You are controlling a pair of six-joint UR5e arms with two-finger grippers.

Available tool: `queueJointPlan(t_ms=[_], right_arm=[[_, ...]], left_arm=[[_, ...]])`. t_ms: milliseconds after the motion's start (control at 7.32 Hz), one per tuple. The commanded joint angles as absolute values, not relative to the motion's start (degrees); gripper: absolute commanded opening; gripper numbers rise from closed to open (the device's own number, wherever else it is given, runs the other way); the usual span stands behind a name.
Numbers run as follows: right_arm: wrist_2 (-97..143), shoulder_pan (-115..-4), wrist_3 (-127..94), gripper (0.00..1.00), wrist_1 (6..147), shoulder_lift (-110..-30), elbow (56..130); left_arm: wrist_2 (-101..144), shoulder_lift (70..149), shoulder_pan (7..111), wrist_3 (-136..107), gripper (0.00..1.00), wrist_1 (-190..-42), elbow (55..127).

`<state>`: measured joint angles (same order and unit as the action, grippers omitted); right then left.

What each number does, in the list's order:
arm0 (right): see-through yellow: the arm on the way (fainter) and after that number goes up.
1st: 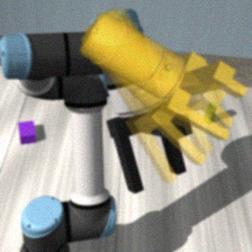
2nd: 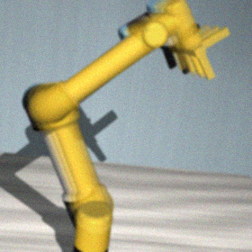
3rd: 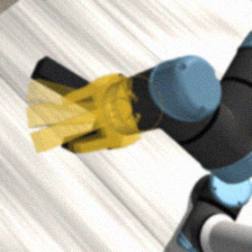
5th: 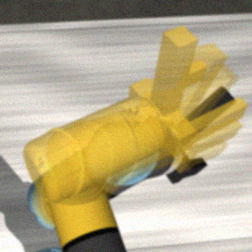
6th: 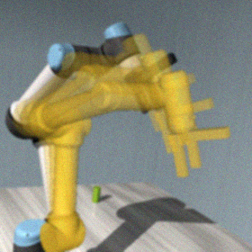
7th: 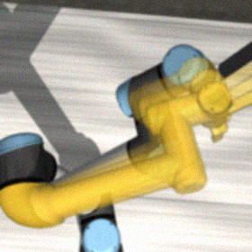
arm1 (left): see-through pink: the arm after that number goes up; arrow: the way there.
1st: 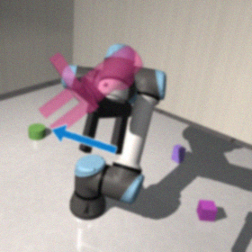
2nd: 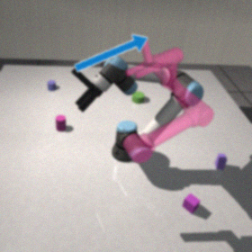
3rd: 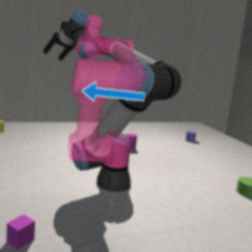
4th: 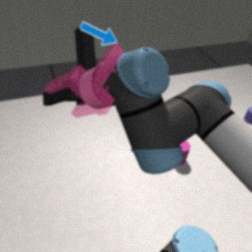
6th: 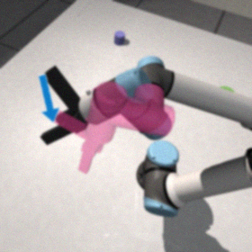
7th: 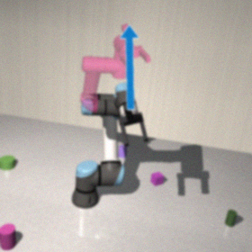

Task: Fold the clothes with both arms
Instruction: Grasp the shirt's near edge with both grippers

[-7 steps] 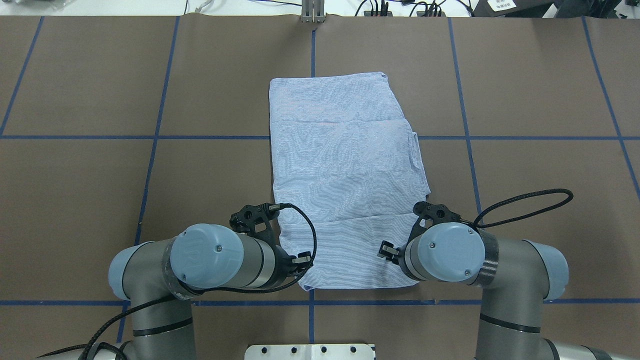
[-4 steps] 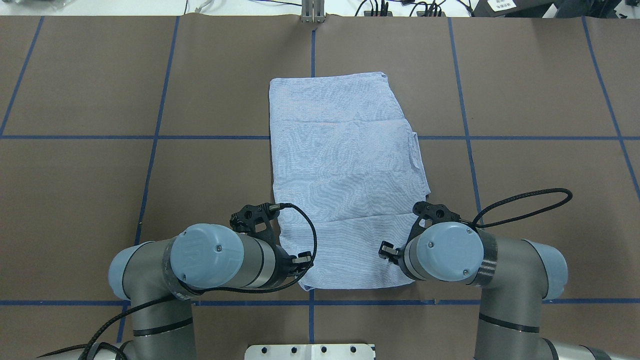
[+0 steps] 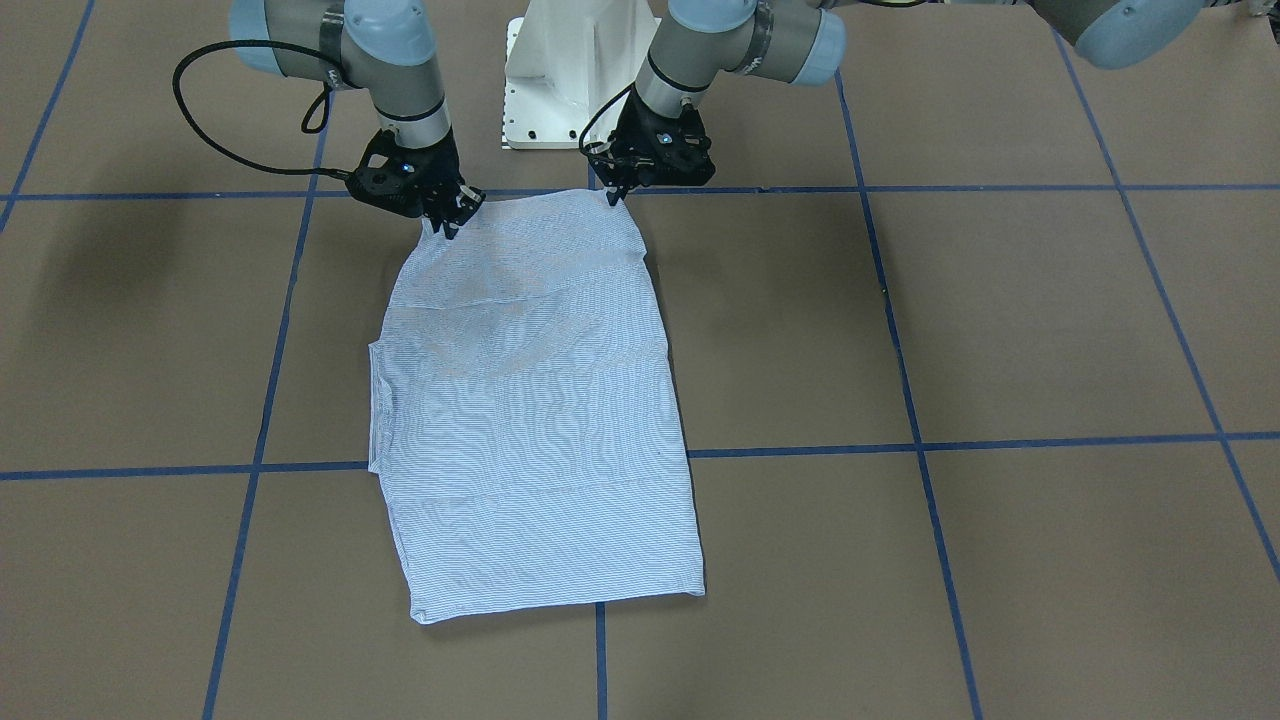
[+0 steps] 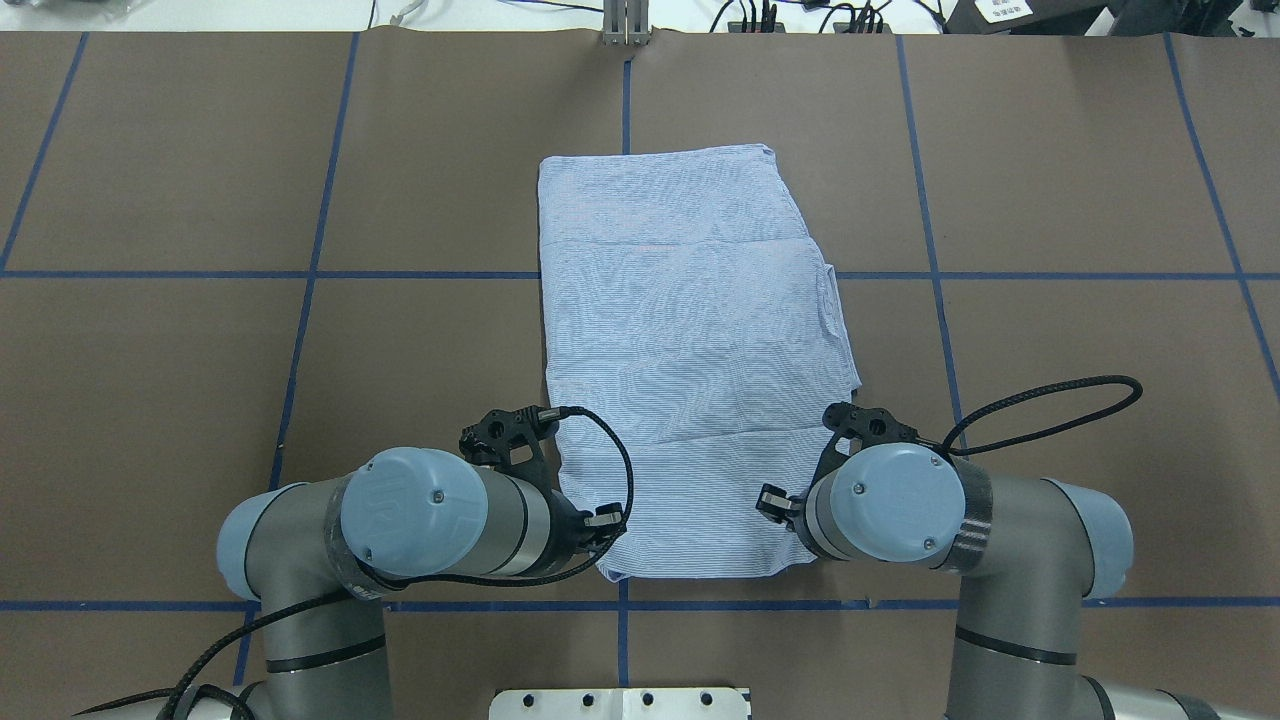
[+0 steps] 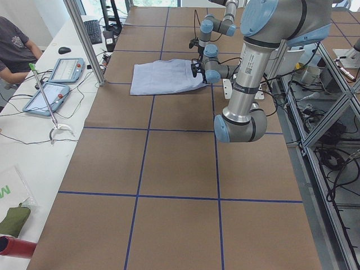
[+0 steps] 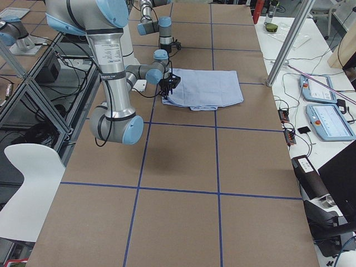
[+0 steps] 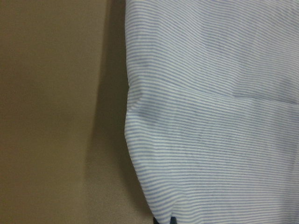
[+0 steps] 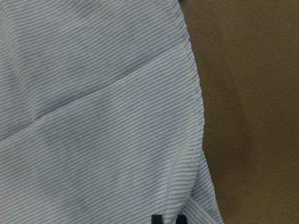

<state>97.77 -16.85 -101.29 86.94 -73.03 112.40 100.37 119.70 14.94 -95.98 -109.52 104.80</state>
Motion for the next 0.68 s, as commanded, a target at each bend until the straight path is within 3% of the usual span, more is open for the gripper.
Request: queueJointPlan(t_ms=[0, 546], right_arm=[[98.0, -17.1, -101.5, 0.0, 86.9, -72.4, 112.2], [101.7, -18.1, -102.6, 0.0, 86.7, -72.6, 115.1]], left_arm=[[100.5, 119.6, 15.1, -96.0, 0.0, -109.5, 105.1], [100.5, 118.3, 15.5, -96.0, 0.0, -107.2, 110.6]])
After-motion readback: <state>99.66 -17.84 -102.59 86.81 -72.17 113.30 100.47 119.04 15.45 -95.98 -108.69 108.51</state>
